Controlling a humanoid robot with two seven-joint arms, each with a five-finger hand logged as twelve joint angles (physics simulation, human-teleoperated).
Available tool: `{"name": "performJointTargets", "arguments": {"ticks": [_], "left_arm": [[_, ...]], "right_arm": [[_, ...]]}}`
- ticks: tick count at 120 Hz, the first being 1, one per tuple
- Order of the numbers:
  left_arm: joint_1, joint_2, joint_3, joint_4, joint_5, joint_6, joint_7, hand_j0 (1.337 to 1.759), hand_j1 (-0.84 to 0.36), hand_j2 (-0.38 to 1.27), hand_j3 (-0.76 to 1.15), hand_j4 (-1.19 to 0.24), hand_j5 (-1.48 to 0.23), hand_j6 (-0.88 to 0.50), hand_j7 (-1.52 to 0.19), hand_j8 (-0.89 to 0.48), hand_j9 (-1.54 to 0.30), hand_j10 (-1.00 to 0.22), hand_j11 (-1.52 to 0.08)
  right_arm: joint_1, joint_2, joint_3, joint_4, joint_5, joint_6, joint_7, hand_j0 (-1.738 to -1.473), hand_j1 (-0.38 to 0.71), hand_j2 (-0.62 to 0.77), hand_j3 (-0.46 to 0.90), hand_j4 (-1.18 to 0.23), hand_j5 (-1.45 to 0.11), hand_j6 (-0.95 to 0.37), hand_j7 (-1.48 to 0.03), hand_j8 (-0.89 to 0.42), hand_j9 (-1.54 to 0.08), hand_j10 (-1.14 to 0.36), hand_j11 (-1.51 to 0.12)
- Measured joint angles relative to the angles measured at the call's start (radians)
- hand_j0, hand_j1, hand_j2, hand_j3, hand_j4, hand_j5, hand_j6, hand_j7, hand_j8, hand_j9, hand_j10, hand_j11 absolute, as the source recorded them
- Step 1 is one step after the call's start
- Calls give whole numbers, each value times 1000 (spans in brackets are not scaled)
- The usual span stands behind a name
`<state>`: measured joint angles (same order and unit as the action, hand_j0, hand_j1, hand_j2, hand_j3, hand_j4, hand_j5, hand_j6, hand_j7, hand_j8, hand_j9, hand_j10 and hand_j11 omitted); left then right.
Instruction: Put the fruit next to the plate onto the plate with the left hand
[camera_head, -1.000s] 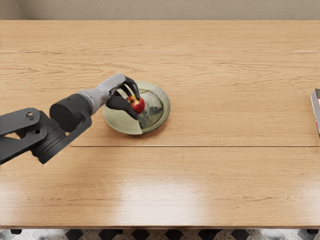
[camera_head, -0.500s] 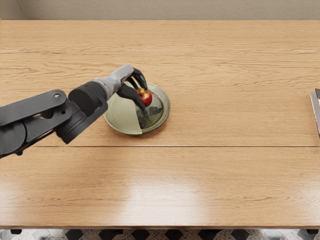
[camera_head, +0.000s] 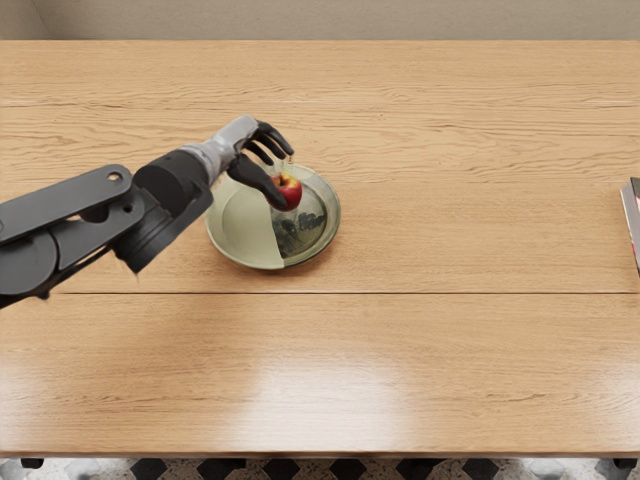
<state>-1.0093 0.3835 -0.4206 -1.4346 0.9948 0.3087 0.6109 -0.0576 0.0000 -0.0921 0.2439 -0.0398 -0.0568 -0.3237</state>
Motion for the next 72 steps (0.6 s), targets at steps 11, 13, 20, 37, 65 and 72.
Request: {"name": "performJointTargets", "arguments": {"ticks": [11,13,20,37,65,72], "left_arm": [[0,-1,-5,1,1,1,0,1655,-226,403,0,-503,-686,-407,-678,-391,-675,-507,-676],[0,-1,-6,1,1,1,0,1655,-215,377,0,-491,-669,-404,-661,-388,-659,-495,-660],[4,-5,-16,-3,-5,1,0,1656,-140,295,0,-424,-574,-358,-568,-347,-566,-427,-567],[0,9,-66,-89,-271,-20,0,1657,92,150,0,-223,-301,-190,-298,-185,-297,-225,-298],[-22,187,-183,-175,-1000,-523,0,1658,255,50,0,-81,-109,-71,-108,-69,-108,-82,-108],[-3,226,-186,-188,-1167,-659,0,1658,275,38,0,-64,-86,-56,-85,-55,-85,-65,-85]], "right_arm": [[0,0,0,0,0,0,0,-1658,-349,0,0,0,0,0,0,0,0,0,0],[0,0,0,1,0,0,0,-1658,-349,0,0,0,0,0,0,0,0,0,0],[1,0,0,1,0,0,0,-1658,-349,0,0,0,0,0,0,0,0,0,0],[1,0,0,1,1,0,-2,-1658,-349,0,0,0,0,0,0,0,0,0,0],[0,0,1,5,2,4,-14,-1658,-349,0,0,0,0,0,0,0,0,0,0],[0,0,1,6,2,9,-15,-1658,-349,0,0,0,0,0,0,0,0,0,0]]}}
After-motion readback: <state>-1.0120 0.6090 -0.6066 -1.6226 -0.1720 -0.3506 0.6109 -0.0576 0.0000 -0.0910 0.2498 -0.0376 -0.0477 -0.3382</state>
